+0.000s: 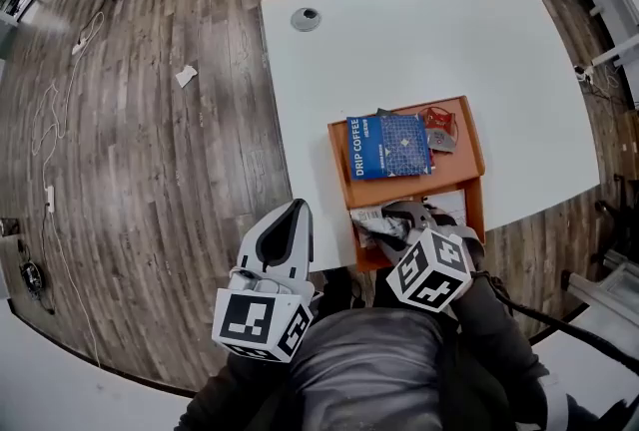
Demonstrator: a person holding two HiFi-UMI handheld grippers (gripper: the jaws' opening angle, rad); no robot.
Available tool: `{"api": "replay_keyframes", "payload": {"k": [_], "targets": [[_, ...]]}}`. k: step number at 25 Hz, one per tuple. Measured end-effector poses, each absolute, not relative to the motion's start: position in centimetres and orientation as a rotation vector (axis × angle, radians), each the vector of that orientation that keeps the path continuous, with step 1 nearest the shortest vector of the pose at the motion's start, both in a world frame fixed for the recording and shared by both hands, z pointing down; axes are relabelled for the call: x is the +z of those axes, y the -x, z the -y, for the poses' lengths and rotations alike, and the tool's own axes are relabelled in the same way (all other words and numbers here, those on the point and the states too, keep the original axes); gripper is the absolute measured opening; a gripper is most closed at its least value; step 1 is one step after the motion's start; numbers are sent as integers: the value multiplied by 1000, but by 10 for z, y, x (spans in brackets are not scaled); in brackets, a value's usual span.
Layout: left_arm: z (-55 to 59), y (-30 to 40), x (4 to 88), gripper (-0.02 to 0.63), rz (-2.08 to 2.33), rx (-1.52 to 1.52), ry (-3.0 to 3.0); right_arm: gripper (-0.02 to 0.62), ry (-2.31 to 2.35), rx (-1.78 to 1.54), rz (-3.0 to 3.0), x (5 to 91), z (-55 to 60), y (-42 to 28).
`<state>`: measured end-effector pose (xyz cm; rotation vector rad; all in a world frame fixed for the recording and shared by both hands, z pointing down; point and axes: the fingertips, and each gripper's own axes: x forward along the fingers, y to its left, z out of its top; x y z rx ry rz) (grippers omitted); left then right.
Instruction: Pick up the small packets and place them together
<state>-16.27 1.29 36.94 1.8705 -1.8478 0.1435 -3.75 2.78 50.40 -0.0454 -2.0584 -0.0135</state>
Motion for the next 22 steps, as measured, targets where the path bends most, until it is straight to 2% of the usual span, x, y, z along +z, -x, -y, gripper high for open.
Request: {"api": "replay_keyframes", "payload": {"k": [3, 5, 22], "targets": [[-12, 160, 368, 2, 1840, 138, -1886, 128, 37, -56, 2051, 500, -30, 35], [-13, 156, 367, 2, 1833, 132, -1903, 118, 25, -68, 2047, 499, -33, 31], [-40, 123, 328, 2, 1792, 72, -2081, 112, -217, -23, 2241, 434, -47, 20]]}}
